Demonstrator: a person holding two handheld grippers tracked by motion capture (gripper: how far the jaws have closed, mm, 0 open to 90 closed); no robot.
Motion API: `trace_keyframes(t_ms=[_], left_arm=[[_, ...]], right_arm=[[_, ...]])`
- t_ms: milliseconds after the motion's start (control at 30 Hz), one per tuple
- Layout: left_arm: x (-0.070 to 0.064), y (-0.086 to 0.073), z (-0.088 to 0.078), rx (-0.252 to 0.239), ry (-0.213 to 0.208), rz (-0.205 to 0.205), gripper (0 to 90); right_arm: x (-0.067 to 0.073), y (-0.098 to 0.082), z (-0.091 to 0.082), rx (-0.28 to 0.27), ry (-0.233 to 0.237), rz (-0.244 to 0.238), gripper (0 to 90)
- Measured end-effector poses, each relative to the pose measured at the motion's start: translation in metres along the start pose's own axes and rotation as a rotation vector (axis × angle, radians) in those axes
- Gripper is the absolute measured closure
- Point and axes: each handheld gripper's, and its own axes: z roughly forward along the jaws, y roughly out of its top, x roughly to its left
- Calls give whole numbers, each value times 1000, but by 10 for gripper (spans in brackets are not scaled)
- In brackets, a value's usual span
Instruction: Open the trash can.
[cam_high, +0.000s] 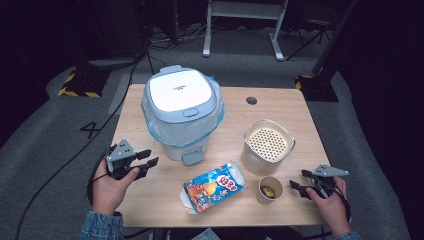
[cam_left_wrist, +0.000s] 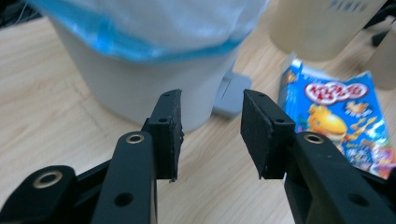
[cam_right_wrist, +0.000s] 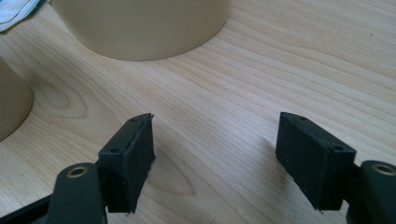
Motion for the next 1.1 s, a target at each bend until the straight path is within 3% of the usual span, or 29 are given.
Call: trace_keyframes(t_ms=[300,400,600,1100], left_arm=[[-2,31,-2,-60,-53,37,671],[-4,47,-4,-57,-74,75,709],[-6,65,-5,-49,-88,109,739],[-11,118,-13,-82,-139,168,794]], right_arm=[[0,0,0,0,0,0,285],[0,0,0,0,0,0,285],[0,0,0,0,0,0,285],[0,0,0,0,0,0,285]])
